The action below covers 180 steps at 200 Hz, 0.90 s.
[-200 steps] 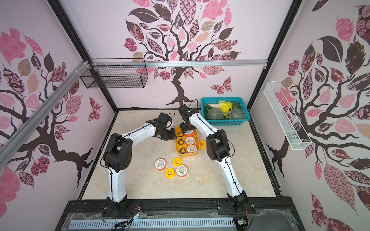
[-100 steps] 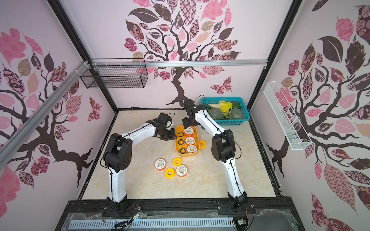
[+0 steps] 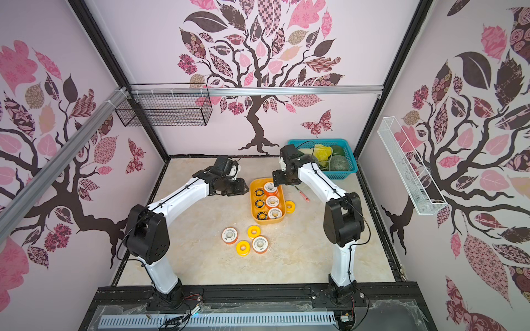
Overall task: Put the sealing tape into the storage box
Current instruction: Place the sealing tape in the storage box, then pick up the sealing tape at the center of the board.
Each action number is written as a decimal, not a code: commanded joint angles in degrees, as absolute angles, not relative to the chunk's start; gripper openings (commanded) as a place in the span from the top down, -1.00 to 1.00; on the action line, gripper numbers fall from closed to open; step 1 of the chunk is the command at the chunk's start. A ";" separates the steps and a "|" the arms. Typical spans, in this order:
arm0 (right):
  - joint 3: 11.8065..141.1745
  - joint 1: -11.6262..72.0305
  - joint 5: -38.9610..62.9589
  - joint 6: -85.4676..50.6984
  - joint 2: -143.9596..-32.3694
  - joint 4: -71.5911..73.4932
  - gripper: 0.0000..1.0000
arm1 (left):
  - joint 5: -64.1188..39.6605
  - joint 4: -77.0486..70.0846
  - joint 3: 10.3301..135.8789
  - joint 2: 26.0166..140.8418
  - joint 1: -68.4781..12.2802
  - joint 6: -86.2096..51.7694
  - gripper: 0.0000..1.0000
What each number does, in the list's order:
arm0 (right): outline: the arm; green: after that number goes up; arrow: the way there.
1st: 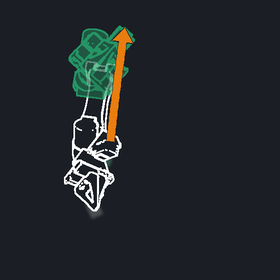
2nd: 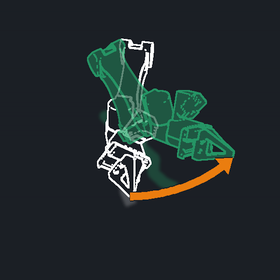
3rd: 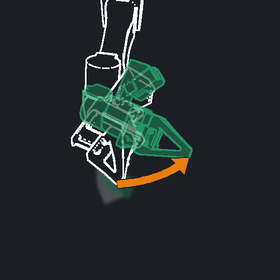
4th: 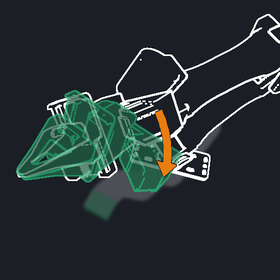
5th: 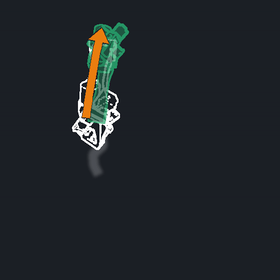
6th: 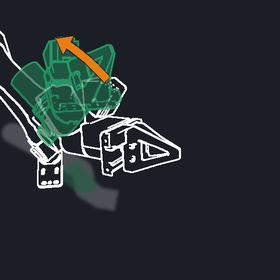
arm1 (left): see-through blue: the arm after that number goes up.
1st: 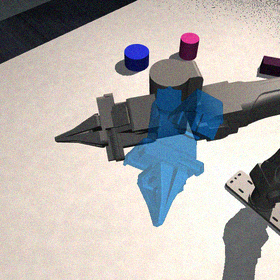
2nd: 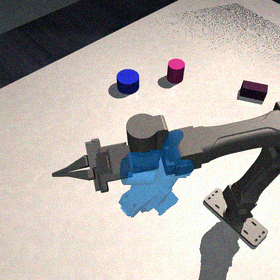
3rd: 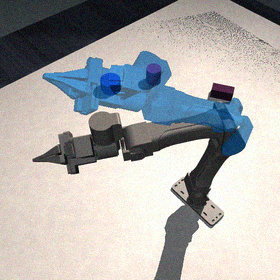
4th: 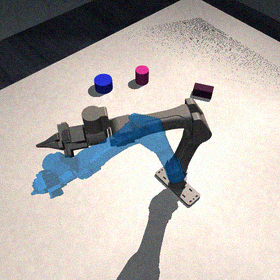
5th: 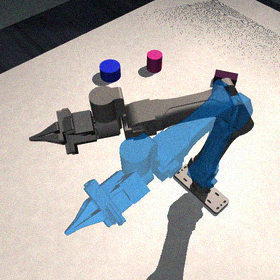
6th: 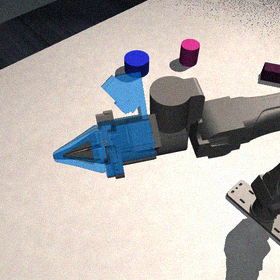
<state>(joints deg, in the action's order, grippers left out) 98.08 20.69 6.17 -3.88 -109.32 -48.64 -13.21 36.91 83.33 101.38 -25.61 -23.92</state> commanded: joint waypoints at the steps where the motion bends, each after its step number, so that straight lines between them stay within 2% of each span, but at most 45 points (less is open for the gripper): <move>1: 93.95 19.59 9.38 -4.41 -103.87 -45.00 -0.54 | -9.97 38.77 80.48 98.74 -25.66 -22.94 0.11; 56: 81.77 19.16 11.89 -4.65 -96.62 -42.29 -0.51 | -8.59 41.52 75.13 93.58 -25.66 -21.88 0.05; 76: 77.87 19.11 13.10 -4.83 -94.28 -41.37 -0.52 | -6.46 42.77 71.57 90.57 -25.71 -23.14 -0.18; 114: 70.29 19.16 12.83 -5.99 -90.08 -37.57 -0.53 | -3.31 43.18 62.55 85.11 -26.28 -25.88 -0.42; 142: 67.07 19.14 13.36 -7.18 -89.17 -35.89 -0.53 | 2.39 43.96 59.25 83.36 -31.11 -25.61 -0.63; 180: 64.81 19.14 14.51 -7.84 -88.83 -35.29 -0.53 | 5.88 44.33 58.64 86.86 -35.19 -25.27 -0.71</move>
<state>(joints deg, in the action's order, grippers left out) 65.54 19.25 13.52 -6.83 -90.59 -37.06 1.45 43.99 58.65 84.77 -34.17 -25.45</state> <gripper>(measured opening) 0.765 0.848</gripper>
